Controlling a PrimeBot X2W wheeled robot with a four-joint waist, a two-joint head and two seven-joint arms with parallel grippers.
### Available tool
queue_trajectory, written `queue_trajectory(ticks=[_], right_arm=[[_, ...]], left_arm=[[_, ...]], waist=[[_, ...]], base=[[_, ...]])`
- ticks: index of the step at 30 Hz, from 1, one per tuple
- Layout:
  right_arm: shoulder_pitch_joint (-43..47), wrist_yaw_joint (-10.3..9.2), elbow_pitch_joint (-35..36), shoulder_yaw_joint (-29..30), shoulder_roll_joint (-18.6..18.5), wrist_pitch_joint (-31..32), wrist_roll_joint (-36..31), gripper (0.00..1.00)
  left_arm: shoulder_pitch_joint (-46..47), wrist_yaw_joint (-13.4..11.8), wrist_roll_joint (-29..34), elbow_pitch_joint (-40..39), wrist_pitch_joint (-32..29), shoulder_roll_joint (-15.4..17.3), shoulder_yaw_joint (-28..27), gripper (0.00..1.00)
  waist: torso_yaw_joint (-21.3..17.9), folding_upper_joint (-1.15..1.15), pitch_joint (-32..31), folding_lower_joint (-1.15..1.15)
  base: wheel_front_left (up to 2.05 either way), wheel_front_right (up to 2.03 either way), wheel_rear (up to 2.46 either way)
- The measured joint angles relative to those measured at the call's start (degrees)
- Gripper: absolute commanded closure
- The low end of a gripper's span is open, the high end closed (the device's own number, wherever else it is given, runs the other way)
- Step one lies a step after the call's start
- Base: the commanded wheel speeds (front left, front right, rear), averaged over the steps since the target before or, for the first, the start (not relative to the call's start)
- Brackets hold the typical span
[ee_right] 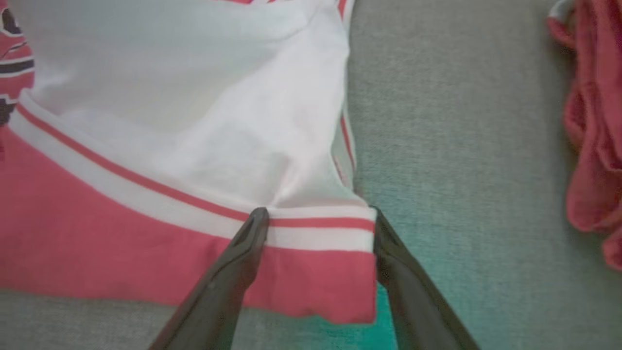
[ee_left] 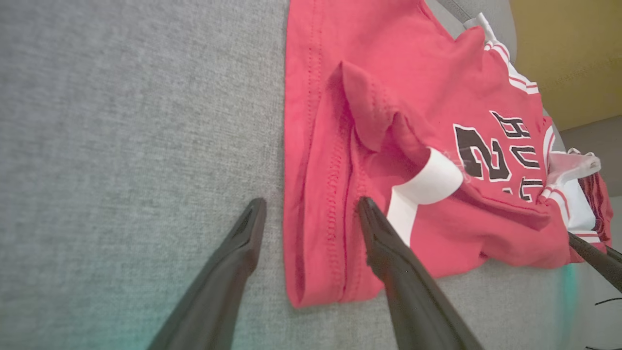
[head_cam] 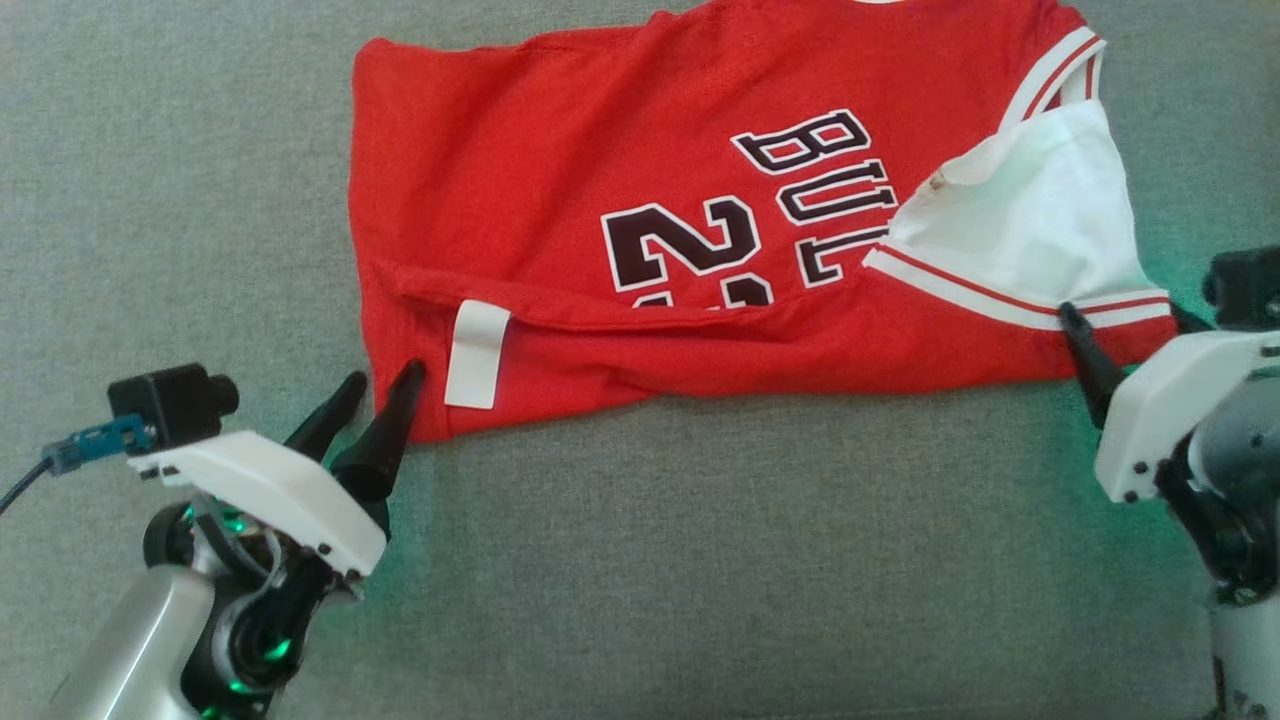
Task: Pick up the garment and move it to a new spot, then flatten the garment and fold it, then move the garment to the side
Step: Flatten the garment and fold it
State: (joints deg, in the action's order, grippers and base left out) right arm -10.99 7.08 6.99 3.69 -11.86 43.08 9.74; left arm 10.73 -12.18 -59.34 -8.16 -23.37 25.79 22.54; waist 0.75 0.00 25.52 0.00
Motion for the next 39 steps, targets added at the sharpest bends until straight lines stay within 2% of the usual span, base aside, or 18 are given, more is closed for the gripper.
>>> queue_trajectory(ticks=[7, 19, 20, 21, 22, 23, 27, 30, 36, 39], right_arm=[[-0.12, 0.00, -0.26, -1.48, -1.34, 1.60, 2.82, 0.00], [0.09, 0.00, -0.24, -3.41, -2.01, 5.14, 7.77, 0.00], [0.07, 0.00, -0.31, -3.57, -1.99, 5.57, 8.43, 0.09], [0.03, 0.00, -0.45, -3.65, -1.94, 6.00, 9.04, 0.43], [-0.03, 0.00, -0.63, -3.86, -1.94, 6.37, 9.46, 0.84], [-0.15, 0.02, -0.89, -3.94, -1.87, 6.41, 9.72, 1.00], [-1.03, 0.03, -2.86, -3.08, -1.56, 6.82, 11.26, 1.00], [-1.00, 0.03, -3.71, 0.10, -1.72, 7.78, 13.24, 1.00], [5.15, 0.03, 1.27, 3.67, -5.63, 15.99, 17.97, 1.00], [9.35, 0.03, 3.54, 4.93, -6.75, 18.84, 19.68, 1.00]], left_arm=[[0.35, 1.62, -0.01, 1.02, -0.35, 0.01, 0.79, 0.00], [0.60, 2.60, 0.52, 1.07, -2.34, -0.05, 3.69, 0.00], [0.69, 2.69, 0.52, 1.34, -2.34, -0.07, 3.70, 0.40], [0.82, 2.69, 0.52, 1.85, -2.33, -0.08, 3.65, 0.60], [1.04, 2.97, 0.54, 2.46, -2.33, -0.03, 3.70, 1.00], [1.37, 3.64, 0.92, 3.19, -2.34, 0.04, 3.94, 1.00], [2.10, 5.84, -0.43, 4.58, -2.86, -0.07, 4.45, 1.00], [1.01, 6.99, -2.87, 3.74, -4.00, 0.24, 4.09, 1.00], [-8.96, 8.09, -10.00, -5.94, -7.64, 4.35, 2.72, 1.00], [-13.45, 8.09, -10.98, -9.32, -7.99, 5.95, 2.49, 1.00]], waist=[[-0.03, 0.00, -0.31, 0.00], [-0.88, 0.00, -0.77, 0.00], [-1.00, 0.00, -0.73, -0.01], [-1.17, 0.00, -0.69, -0.01], [-1.30, 0.00, -0.68, -0.01], [-1.37, 0.00, -0.73, 0.00], [-1.33, 0.00, -1.93, 0.00], [-1.17, 0.00, -3.51, 0.00], [-0.62, 0.00, -7.20, 0.00], [-0.31, 0.00, -8.06, -0.01]], base=[[0.00, 0.00, 0.00], [0.00, 0.00, 0.00], [0.00, 0.00, 0.00], [0.00, 0.00, 0.00], [0.00, 0.00, 0.00], [0.00, 0.00, 0.00], [0.00, 0.00, 0.00], [0.00, 0.00, 0.00], [0.00, 0.00, 0.00], [0.00, 0.00, 0.00]])
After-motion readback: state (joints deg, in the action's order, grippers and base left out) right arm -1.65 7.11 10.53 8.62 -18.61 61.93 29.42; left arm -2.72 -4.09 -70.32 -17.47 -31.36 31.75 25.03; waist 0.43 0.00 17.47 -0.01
